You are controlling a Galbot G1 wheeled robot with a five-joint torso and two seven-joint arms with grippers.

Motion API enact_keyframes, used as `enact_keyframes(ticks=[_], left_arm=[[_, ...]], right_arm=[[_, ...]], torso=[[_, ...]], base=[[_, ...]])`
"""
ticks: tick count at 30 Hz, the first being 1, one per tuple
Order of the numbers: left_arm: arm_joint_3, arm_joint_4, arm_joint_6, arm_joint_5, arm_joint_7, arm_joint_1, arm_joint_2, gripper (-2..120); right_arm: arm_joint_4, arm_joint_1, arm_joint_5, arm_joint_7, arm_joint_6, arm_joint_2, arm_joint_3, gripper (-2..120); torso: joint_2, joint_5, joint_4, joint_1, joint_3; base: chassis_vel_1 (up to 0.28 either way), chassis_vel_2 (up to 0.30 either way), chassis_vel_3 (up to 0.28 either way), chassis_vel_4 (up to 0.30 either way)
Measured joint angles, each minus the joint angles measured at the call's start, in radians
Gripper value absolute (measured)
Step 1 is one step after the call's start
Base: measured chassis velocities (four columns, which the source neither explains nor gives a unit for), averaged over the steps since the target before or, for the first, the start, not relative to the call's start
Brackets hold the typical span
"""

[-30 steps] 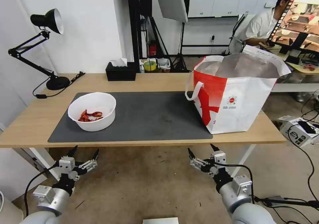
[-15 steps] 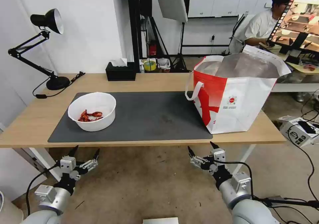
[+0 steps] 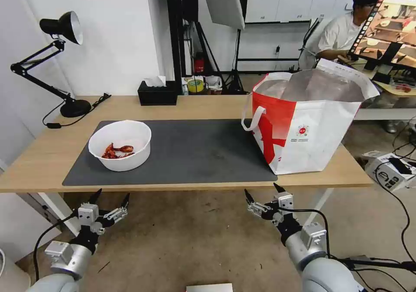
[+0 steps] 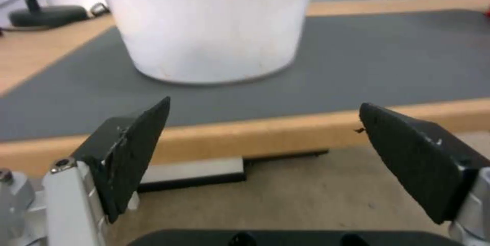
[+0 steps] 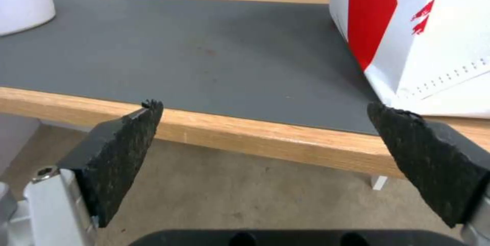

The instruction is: Pick up the trash from the table and place it into the takeout bag.

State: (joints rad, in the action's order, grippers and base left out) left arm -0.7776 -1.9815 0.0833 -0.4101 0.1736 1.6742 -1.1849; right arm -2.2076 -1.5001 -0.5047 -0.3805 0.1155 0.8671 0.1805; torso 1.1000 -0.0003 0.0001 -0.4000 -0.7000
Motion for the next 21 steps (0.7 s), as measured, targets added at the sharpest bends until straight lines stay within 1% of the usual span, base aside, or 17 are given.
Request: enact_keyframes(ticks=[2, 4, 5, 6, 7, 9, 10, 12, 13, 14, 16, 17, 18, 19, 20, 21], left_arm=[[-0.008, -0.002, -0.004, -0.010, -0.004, -0.006, 0.009, 100], [-0.028, -0.013, -0.031, -0.044, -0.027, -0.028, 0.042, 100], [-0.028, -0.013, -0.031, -0.044, -0.027, -0.028, 0.042, 100], [-0.035, -0.019, -0.053, -0.076, -0.051, -0.047, 0.071, 100], [-0.035, -0.019, -0.053, -0.076, -0.051, -0.047, 0.071, 100], [-0.040, -0.028, -0.098, -0.138, -0.095, -0.083, 0.125, 100], [-0.040, -0.028, -0.098, -0.138, -0.095, -0.083, 0.125, 100], [-0.050, -0.033, -0.135, -0.186, -0.137, -0.111, 0.187, 100], [-0.055, -0.033, -0.152, -0.209, -0.151, -0.122, 0.218, 100], [-0.055, -0.033, -0.152, -0.209, -0.151, -0.122, 0.218, 100], [-0.056, -0.026, -0.186, -0.277, -0.184, -0.157, 0.294, 100], [-0.054, -0.021, -0.202, -0.307, -0.194, -0.171, 0.319, 100], [-0.054, -0.021, -0.202, -0.307, -0.194, -0.171, 0.319, 100], [-0.047, -0.015, -0.227, -0.347, -0.205, -0.188, 0.350, 100], [-0.032, -0.008, -0.257, -0.407, -0.230, -0.214, 0.393, 100], [-0.032, -0.008, -0.257, -0.407, -0.230, -0.214, 0.393, 100]], right_arm=[[0.000, 0.000, 0.000, 0.000, 0.000, 0.000, 0.000, 100], [0.000, 0.000, 0.000, 0.000, 0.000, 0.000, 0.000, 100], [0.000, 0.000, 0.000, 0.000, 0.000, 0.000, 0.000, 100], [0.000, 0.000, 0.000, 0.000, 0.000, 0.000, 0.000, 100], [0.000, 0.000, 0.000, 0.000, 0.000, 0.000, 0.000, 100], [0.000, 0.000, 0.000, -0.001, 0.001, 0.000, 0.000, 100], [0.000, 0.000, 0.000, -0.001, 0.001, 0.000, 0.000, 100], [0.000, 0.000, 0.000, -0.001, 0.001, 0.000, 0.001, 100], [0.000, 0.000, 0.000, -0.001, 0.001, 0.000, 0.001, 100], [0.000, 0.000, 0.000, -0.001, 0.001, 0.000, 0.001, 100], [-0.001, 0.000, 0.000, -0.001, 0.001, 0.000, 0.001, 100], [-0.001, 0.000, 0.000, -0.001, 0.001, 0.000, 0.001, 100], [-0.001, 0.000, 0.000, -0.001, 0.001, 0.000, 0.001, 100], [-0.001, 0.000, 0.000, -0.001, 0.001, 0.000, 0.001, 100], [-0.001, 0.000, 0.000, -0.001, 0.001, 0.000, 0.001, 100], [-0.001, 0.000, 0.000, -0.001, 0.001, 0.000, 0.001, 100]], torso=[[0.000, 0.0002, -0.0001, 0.000, 0.000], [0.000, 0.0001, 0.0000, 0.000, 0.000], [0.000, 0.0001, 0.0000, 0.000, 0.000], [0.000, 0.0002, 0.0000, 0.000, 0.000], [0.000, 0.0002, 0.0000, 0.000, 0.000], [0.000, 0.0000, 0.0000, 0.000, 0.000], [0.000, 0.0000, 0.0000, 0.000, 0.000], [0.000, 0.0003, -0.0003, 0.000, 0.000], [0.000, 0.0001, 0.0000, 0.000, 0.000], [0.000, 0.0001, 0.0000, 0.000, 0.000], [0.000, 0.0004, -0.0001, 0.000, 0.000], [0.000, 0.0003, -0.0001, 0.000, 0.000], [0.000, 0.0003, -0.0001, 0.000, 0.000], [0.000, 0.0000, -0.0001, 0.000, 0.000], [0.000, 0.0001, -0.0001, 0.000, 0.000], [0.000, 0.0001, -0.0001, 0.000, 0.000]], base=[[0.000, 0.000, 0.000, 0.000], [0.000, 0.000, 0.000, 0.000], [0.000, 0.000, 0.000, 0.000], [0.000, 0.000, 0.000, 0.000], [0.000, 0.000, 0.000, 0.000], [0.000, 0.000, 0.000, 0.000], [0.000, 0.000, 0.000, 0.000], [0.000, 0.000, 0.000, 0.000], [0.000, 0.000, 0.000, 0.000], [0.000, 0.000, 0.000, 0.000], [0.000, 0.000, 0.000, 0.000], [0.000, 0.000, 0.000, 0.000], [0.000, 0.000, 0.000, 0.000], [0.000, 0.000, 0.000, 0.000], [0.000, 0.000, 0.000, 0.000], [0.000, 0.000, 0.000, 0.000]])
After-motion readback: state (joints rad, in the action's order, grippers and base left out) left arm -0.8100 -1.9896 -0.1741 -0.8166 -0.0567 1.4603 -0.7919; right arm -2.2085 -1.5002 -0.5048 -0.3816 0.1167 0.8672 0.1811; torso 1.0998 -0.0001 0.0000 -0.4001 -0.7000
